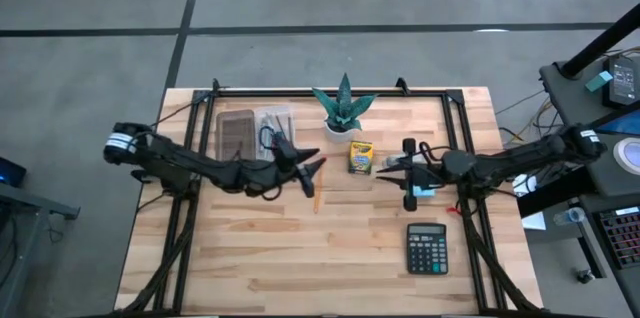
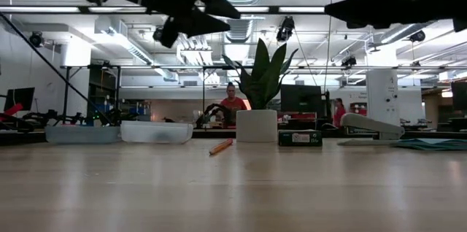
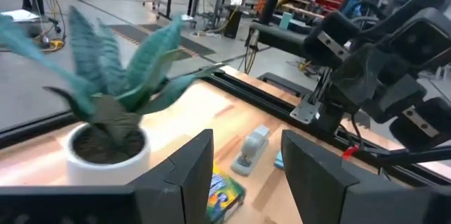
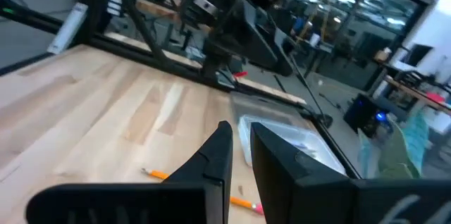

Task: Pack school essentials
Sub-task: Put the yellow pencil into the black supply box

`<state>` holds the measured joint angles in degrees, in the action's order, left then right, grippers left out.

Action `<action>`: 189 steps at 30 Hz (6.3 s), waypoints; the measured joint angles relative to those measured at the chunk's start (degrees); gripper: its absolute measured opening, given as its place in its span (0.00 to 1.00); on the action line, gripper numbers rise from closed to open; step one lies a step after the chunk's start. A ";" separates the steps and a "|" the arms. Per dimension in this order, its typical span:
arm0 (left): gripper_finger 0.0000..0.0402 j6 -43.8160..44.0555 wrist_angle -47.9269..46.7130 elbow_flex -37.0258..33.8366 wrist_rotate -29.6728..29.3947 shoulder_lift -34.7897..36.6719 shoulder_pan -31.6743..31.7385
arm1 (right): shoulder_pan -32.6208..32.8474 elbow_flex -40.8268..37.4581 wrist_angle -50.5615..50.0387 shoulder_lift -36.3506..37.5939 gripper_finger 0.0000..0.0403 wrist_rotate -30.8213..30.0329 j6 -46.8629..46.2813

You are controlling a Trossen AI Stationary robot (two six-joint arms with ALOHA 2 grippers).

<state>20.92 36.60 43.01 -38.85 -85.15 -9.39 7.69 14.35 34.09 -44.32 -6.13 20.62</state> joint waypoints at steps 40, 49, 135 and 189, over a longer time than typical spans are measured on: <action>0.24 38.74 -76.69 41.46 22.23 -30.42 10.21 | -2.11 -5.24 -1.08 13.51 0.11 3.50 -0.37; 0.24 38.71 -76.61 40.95 22.12 -30.40 10.19 | -2.11 -5.24 -1.41 13.49 0.11 3.10 -0.06; 0.00 41.23 -98.06 30.04 9.79 -13.33 25.17 | -2.11 -5.20 -2.50 13.51 0.11 1.57 1.01; 0.17 39.76 -85.09 24.19 11.78 -16.06 35.24 | -2.11 -5.22 -2.56 13.49 0.11 1.50 1.95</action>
<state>60.69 -48.49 67.20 -27.07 -101.21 25.85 5.58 9.13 31.53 -30.83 -4.62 22.57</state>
